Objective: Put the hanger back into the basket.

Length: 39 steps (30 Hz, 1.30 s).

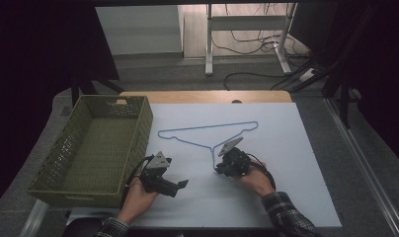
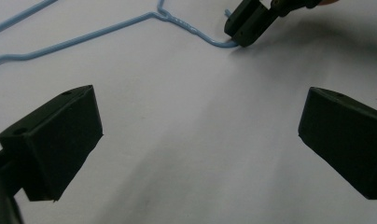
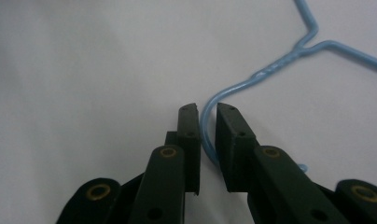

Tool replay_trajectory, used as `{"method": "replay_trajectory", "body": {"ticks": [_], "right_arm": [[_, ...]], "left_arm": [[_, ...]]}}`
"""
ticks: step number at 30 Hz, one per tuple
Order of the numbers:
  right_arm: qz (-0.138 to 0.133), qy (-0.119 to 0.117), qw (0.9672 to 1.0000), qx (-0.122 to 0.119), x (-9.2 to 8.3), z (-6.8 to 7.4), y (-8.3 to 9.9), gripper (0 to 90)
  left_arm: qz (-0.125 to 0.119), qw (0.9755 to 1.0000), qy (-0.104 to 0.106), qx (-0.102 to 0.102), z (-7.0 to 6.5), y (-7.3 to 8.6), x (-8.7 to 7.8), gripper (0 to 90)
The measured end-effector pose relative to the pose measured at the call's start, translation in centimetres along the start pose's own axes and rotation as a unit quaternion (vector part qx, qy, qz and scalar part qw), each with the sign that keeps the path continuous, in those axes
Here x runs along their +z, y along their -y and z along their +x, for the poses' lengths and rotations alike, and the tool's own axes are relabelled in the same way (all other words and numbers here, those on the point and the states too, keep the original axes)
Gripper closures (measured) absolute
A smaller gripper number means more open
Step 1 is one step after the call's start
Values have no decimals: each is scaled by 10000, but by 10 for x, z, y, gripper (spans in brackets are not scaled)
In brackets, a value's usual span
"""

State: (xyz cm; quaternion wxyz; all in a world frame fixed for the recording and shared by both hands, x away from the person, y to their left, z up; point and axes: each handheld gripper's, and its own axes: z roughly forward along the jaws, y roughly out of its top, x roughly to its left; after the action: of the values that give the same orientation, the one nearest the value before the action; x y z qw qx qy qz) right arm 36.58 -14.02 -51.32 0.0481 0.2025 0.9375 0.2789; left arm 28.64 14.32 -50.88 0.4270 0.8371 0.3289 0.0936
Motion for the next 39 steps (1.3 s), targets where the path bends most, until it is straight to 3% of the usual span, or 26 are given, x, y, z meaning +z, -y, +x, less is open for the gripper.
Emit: {"method": "replay_trajectory", "body": {"ticks": [7, 12, 18, 22, 24, 29, 39], "right_arm": [[-21, -143, 9999, -44, 0, -4, 0, 855], [-76, -115, 9995, -294, -4, -2, -4, 859], [-192, -125, 9991, -366, -14, 1, -12, 860], [-238, -185, 9988, -397, -19, 1, -17, 861], [-241, -207, 9987, -408, -20, 1, -19, 861], [-280, -215, 9984, -445, -24, 1, -22, 862], [-332, -230, 9981, -458, -30, 0, -25, 862]], "left_arm": [[-37, 9999, 40, -108, 4, 0, 3, 8], [1, 9997, 53, -245, 5, -2, 4, 9], [156, 9995, -147, -236, 9, -10, 8, 15], [179, 9990, -216, -358, 16, -17, 12, 16], [204, 9987, -267, -379, 18, -21, 15, 10], [228, 9984, -143, -495, 25, -26, 25, 4], [238, 9977, -349, -529, 37, -37, 46, 45]]}}
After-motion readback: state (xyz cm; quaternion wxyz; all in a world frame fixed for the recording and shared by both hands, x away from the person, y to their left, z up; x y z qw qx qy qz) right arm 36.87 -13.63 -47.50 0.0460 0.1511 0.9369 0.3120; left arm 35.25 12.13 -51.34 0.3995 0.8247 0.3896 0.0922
